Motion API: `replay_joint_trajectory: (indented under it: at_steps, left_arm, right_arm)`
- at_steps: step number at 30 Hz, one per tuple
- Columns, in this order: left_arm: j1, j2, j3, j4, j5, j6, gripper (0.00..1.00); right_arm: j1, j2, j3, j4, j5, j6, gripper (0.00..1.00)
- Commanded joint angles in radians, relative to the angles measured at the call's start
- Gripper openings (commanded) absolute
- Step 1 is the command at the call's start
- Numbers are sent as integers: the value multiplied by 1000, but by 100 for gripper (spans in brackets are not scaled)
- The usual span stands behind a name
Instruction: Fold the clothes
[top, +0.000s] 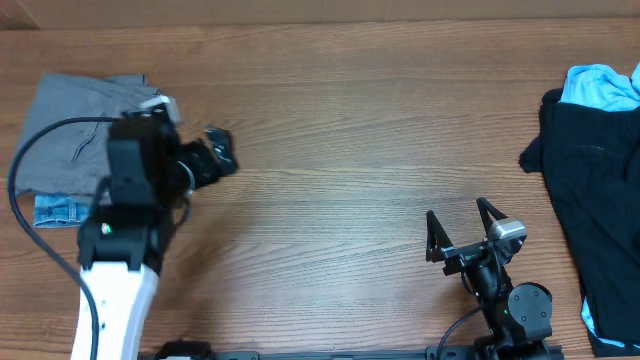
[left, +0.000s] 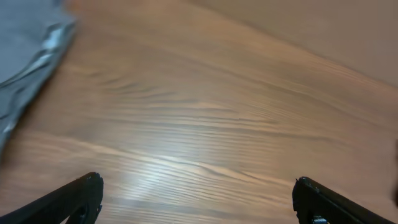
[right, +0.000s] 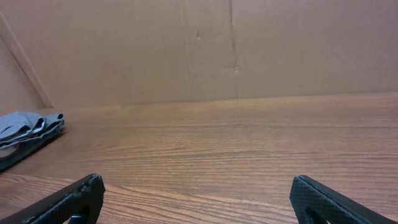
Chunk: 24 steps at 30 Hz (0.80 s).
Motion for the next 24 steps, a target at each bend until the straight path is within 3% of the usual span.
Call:
replay_joint_trajectory:
  at_steps: [1,8,13,24]
  left_arm:
    - [-64,-93,-3,-48,-55,30,100]
    - [-72,-270,-51,-170,-62,31,100]
    - [-71,-461,-245,-153,-64,26,100]
    - [-71,-811,-774,252,-43,26,100]
  right_arm:
    - [-3,-12,-11,5,9,0,100]
    - [-3,-12,-11,5,9,0,100]
    - [-3,-12,-11,5,9,0,100]
    - [-3,-12,-11,5,9,0,100]
